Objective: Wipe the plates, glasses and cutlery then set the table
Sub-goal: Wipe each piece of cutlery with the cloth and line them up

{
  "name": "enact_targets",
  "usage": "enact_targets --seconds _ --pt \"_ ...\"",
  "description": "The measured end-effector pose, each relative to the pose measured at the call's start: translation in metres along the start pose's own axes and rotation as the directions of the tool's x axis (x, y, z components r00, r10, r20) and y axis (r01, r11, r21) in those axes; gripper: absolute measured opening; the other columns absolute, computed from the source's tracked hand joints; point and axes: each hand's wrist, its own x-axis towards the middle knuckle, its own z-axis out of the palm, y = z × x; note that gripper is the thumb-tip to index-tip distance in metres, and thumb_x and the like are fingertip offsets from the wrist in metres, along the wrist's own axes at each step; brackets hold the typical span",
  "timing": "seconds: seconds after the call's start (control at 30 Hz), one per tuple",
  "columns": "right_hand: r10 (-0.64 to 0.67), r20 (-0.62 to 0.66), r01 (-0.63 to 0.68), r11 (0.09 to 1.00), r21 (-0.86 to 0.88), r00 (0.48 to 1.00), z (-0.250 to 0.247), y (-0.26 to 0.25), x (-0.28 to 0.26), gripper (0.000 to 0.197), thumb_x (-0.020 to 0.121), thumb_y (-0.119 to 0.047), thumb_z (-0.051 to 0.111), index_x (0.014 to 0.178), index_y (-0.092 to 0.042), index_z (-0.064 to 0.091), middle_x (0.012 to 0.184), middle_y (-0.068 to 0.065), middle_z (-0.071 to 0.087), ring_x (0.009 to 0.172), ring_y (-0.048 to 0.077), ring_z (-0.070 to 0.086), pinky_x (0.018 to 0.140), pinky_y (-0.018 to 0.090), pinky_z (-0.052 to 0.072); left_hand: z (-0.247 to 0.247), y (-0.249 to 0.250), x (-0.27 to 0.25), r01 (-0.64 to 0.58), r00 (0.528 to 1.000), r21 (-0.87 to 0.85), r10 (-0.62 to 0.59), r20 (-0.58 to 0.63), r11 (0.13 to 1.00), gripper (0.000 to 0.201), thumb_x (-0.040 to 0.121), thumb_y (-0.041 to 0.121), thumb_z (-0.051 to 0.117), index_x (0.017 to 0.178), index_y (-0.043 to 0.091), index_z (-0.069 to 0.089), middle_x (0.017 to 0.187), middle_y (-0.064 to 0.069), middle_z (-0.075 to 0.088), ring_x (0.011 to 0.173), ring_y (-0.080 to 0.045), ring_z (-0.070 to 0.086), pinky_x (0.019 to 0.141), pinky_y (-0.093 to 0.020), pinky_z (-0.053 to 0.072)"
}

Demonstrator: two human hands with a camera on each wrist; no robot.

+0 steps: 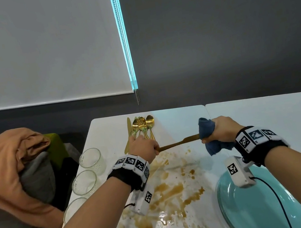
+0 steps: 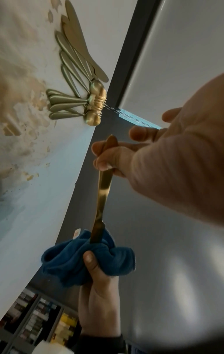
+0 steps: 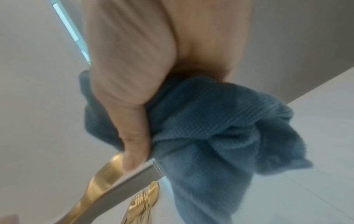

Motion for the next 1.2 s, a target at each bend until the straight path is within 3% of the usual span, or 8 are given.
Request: enact_targets --seconds 0.1,0.2,0.4,0.6,0.77,0.93,1.1,1.2 --pt "0.202 -0.170 -0.121 0.911 0.395 0.965 0.000 0.012 0.005 0.031 0.076 -0.026 0.075 0.090 -0.001 0.065 0.091 0.016 0.068 0.086 0.030 0.063 0.078 0.037 0.052 -0.003 -0.008 -0.004 0.120 0.993 -0.053 -0.119 0.019 0.991 0.018 0.094 0.034 0.051 0.099 0.032 0.068 0.096 0.008 0.066 0.100 -0.016 0.052 0.094 -0.035 0.026" --pt "0.383 -0.045 -0.212 0.601 0.771 0.922 0.015 0.021 0.004 0.043 0.078 -0.032 0.074 0.101 0.000 0.057 0.101 0.016 0.063 0.088 0.030 0.059 0.083 0.040 0.051 0.005 -0.008 -0.008 0.287 0.957 -0.213 -0.270 0.105 0.934 0.018 0.094 0.031 0.051 0.098 0.027 0.068 0.090 0.009 0.066 0.090 -0.014 0.052 0.088 -0.034 0.025" --pt "0.137 0.235 -0.265 0.276 0.924 0.962 0.081 0.001 -0.002 0.029 0.094 -0.041 0.050 0.097 -0.013 0.057 0.112 0.020 0.061 0.099 0.030 0.058 0.083 0.046 0.050 0.024 0.039 -0.014 0.354 0.935 -0.730 -0.210 0.286 0.584 0.022 0.091 0.018 0.058 0.108 0.007 0.069 0.111 -0.007 0.070 0.110 -0.024 0.061 0.087 -0.027 0.047" --pt "0.181 0.228 -0.283 0.395 0.874 0.957 0.107 -0.014 0.003 0.034 0.078 -0.023 0.074 0.101 0.000 0.063 0.107 0.023 0.067 0.097 0.033 0.065 0.092 0.048 0.050 0.023 0.067 -0.019 0.303 0.943 -0.707 -0.095 0.318 0.640 0.028 0.092 0.010 0.051 0.115 0.000 0.064 0.102 -0.014 0.066 0.102 -0.029 0.061 0.093 -0.035 0.047" --pt "0.295 0.119 -0.223 0.349 0.910 0.948 0.080 0.000 0.026 0.028 0.077 -0.022 0.075 0.086 -0.004 0.056 0.110 0.019 0.063 0.107 0.034 0.058 0.099 0.048 0.045 0.035 0.066 -0.025 0.313 0.942 -0.785 -0.068 0.330 0.535 0.016 0.084 0.015 0.066 0.069 0.020 0.066 0.073 0.003 0.066 0.084 -0.016 0.059 0.092 -0.036 0.049" --pt "0.277 0.094 -0.193 0.356 0.914 0.956 0.054 0.007 0.046 0.024 0.079 -0.022 0.072 0.087 -0.004 0.058 0.109 0.016 0.063 0.112 0.033 0.056 0.104 0.048 0.040 0.014 0.062 -0.014 0.280 0.952 -0.780 -0.058 0.301 0.560 0.011 0.085 0.022 0.066 0.074 0.025 0.069 0.080 0.005 0.072 0.092 -0.016 0.063 0.095 -0.036 0.045" --pt "0.407 0.078 -0.234 0.349 0.907 0.910 0.026 0.020 0.063 0.062 0.069 -0.033 0.078 0.116 0.000 0.054 0.115 0.015 0.061 0.110 0.035 0.056 0.101 0.050 0.042 0.017 0.050 -0.010 0.289 0.942 -0.743 -0.042 0.332 0.604 0.016 0.087 0.023 0.066 0.100 0.016 0.072 0.098 -0.002 0.074 0.084 -0.006 0.060 0.092 -0.028 0.046" --pt "0.413 -0.041 -0.133 0.384 0.914 0.910 0.014 0.034 0.071 0.042 0.076 -0.035 0.073 0.103 -0.006 0.059 0.111 0.015 0.064 0.108 0.035 0.061 0.089 0.042 0.050 0.027 0.043 -0.010 0.303 0.930 -0.703 -0.038 0.366 0.643 0.014 0.086 0.022 0.066 0.097 0.017 0.072 0.095 0.001 0.074 0.085 -0.007 0.061 0.095 -0.030 0.047"
